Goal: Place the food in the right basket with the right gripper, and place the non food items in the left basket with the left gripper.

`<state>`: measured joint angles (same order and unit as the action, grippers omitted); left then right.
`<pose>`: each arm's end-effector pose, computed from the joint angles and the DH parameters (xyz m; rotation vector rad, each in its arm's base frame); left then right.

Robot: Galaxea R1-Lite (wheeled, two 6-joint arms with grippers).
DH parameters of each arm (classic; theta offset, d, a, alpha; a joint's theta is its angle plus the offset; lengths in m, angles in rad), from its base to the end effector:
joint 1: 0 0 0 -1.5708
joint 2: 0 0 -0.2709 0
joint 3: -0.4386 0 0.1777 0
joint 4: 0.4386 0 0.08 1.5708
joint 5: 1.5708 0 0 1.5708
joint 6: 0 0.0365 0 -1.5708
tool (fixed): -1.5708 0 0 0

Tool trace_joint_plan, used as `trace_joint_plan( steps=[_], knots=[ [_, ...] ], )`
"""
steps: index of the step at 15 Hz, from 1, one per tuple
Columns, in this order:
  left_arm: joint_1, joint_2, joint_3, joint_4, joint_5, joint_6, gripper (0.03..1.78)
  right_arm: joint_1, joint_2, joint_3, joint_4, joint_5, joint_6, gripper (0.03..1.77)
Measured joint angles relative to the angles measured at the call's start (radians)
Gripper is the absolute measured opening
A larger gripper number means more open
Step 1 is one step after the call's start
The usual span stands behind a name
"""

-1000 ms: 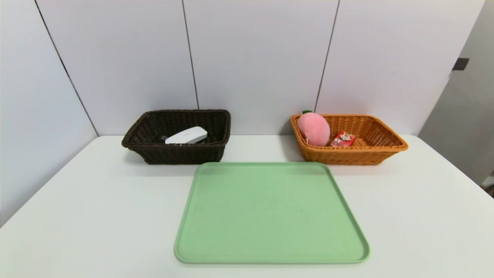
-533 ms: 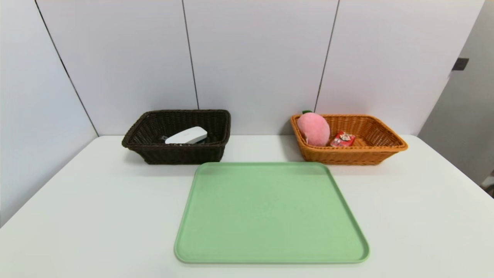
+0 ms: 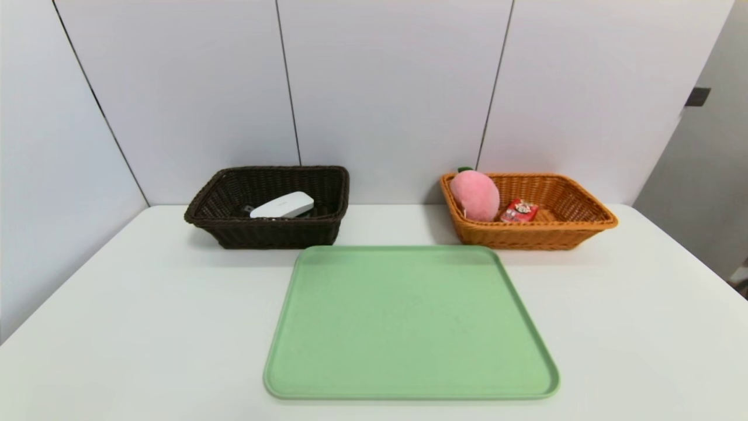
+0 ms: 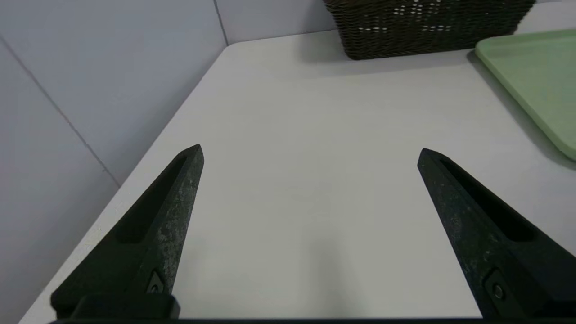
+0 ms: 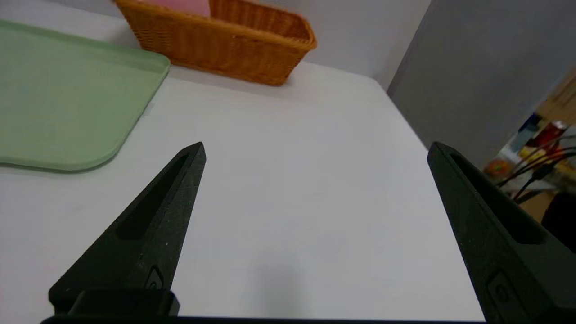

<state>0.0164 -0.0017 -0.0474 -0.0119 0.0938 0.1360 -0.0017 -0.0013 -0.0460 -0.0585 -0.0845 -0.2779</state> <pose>0.0021 0.0035 0.0899 0.1335 -0.0534 0.1141 0.0019 -0.0031 0.0949 -0.2731 -0.0931 -0.1002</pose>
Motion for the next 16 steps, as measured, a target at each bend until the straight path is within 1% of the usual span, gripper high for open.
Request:
trace_joint_plan(
  steps=[1, 2, 3, 4, 5, 6, 7, 8, 11, 13, 15, 16],
  knots=[
    [0.000, 0.000, 0.010, -0.001, -0.035, -0.007, 1.69, 0.000, 0.000, 0.022, -0.062, 0.013, -0.007, 1.70],
    [0.000, 0.000, 0.022, -0.002, -0.078, -0.026, 1.69, 0.000, 0.000, 0.034, -0.064, 0.046, -0.004, 1.70],
    [0.000, 0.000, 0.034, 0.003, -0.100, -0.037, 1.69, 0.000, 0.000, 0.040, -0.024, 0.074, 0.002, 1.70],
    [0.000, 0.000, 0.040, 0.007, -0.106, -0.047, 1.69, 0.000, 0.000, 0.043, 0.009, 0.084, 0.006, 1.70],
    [0.000, 0.000, 0.044, 0.007, -0.108, -0.058, 1.69, 0.000, 0.000, 0.043, 0.011, 0.090, 0.003, 1.70],
    [0.000, 0.000, 0.046, 0.007, -0.109, -0.064, 1.69, 0.000, 0.000, 0.044, 0.018, 0.106, 0.002, 1.70],
    [0.000, 0.000, 0.047, 0.007, -0.109, -0.069, 1.69, 0.000, 0.000, 0.045, 0.016, 0.134, 0.007, 1.70],
    [0.000, 0.000, 0.047, 0.008, -0.107, -0.082, 1.69, 0.000, 0.000, 0.045, 0.016, 0.146, 0.011, 1.70],
    [0.000, 0.000, 0.047, 0.008, -0.102, -0.139, 1.69, 0.000, 0.000, 0.046, 0.049, 0.147, 0.065, 1.70],
    [0.000, 0.000, 0.047, 0.005, -0.087, -0.172, 1.69, 0.000, 0.000, 0.046, 0.054, 0.146, 0.101, 1.70],
    [0.000, 0.000, 0.047, 0.005, -0.082, -0.175, 1.69, 0.000, 0.000, 0.046, 0.059, 0.133, 0.149, 1.70],
    [0.000, 0.000, 0.047, 0.005, -0.083, -0.175, 1.69, 0.000, 0.000, 0.046, 0.059, 0.128, 0.158, 1.70]
  ],
)
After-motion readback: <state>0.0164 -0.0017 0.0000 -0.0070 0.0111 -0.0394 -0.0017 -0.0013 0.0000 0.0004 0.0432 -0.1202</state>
